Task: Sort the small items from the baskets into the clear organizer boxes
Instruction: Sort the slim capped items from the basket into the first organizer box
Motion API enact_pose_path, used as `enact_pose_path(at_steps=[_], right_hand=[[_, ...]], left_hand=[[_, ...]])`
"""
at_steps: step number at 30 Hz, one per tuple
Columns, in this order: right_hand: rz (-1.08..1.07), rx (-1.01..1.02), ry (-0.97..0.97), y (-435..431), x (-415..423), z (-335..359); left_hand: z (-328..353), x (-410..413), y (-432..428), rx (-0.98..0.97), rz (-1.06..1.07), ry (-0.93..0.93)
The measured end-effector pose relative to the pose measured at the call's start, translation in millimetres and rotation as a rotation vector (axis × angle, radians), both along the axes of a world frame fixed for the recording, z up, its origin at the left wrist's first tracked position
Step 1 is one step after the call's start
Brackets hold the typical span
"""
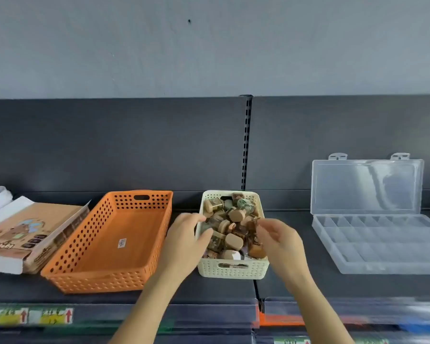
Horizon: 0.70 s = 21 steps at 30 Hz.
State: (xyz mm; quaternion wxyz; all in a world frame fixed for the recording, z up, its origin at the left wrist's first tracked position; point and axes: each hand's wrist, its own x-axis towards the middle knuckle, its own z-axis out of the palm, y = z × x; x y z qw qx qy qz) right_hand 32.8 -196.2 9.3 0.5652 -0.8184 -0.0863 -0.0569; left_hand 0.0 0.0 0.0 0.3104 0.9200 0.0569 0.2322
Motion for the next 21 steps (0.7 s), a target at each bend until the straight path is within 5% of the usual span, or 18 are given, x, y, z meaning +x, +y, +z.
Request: enact_pose_path(at_steps=[9, 21], right_hand=[[0.012, -0.246, -0.022, -7, 26, -26], [0.069, -0.283, -0.139, -5, 50, -38]], left_hand=[[-24, 15, -16, 0.06, 0.049, 0.097], [-33, 33, -15, 0.117, -0.013, 0.183]])
